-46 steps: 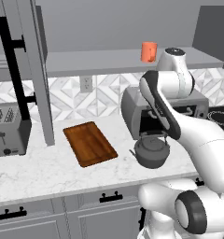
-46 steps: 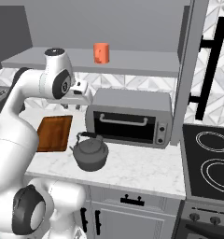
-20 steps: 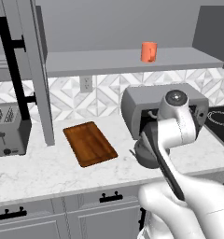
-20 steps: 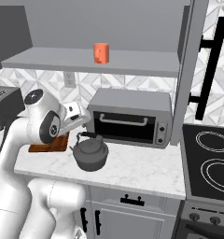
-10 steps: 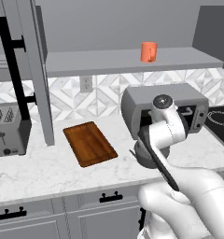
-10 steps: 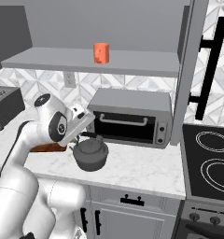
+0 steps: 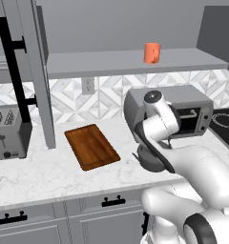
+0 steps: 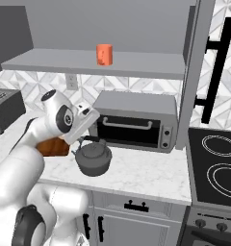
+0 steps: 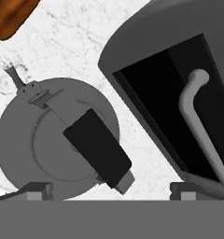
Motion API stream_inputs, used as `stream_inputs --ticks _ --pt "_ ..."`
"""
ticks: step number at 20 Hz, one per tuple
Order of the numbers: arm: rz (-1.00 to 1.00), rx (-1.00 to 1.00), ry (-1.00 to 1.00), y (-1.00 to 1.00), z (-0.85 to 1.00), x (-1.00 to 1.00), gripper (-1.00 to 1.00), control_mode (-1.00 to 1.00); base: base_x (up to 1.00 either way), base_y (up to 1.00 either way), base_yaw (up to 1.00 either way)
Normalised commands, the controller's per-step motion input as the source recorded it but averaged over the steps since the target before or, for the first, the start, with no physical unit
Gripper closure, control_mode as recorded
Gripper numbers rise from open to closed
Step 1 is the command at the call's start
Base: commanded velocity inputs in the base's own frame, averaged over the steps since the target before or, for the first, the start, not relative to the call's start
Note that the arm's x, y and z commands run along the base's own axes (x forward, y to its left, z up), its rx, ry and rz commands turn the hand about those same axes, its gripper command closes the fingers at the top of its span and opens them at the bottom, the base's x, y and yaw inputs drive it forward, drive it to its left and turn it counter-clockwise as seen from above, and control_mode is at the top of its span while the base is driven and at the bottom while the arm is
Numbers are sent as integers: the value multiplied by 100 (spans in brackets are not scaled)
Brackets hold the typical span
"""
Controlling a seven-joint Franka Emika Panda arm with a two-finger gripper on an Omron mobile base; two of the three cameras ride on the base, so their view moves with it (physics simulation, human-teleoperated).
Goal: Pick the kettle from the counter and place it on the tray. Then pick the mug from the cabinet and place it on the tray. Then close the cabinet doors.
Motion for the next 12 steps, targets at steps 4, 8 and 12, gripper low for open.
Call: stream_inputs --ticks 4,8,12 --pt "0 0 6 0 -27 16 -100 -100 0 0 0" --pt "2 0 1 0 -34 3 -100 -100 0 0 0" --pt "2 0 0 0 -30 3 -100 -100 0 0 0"
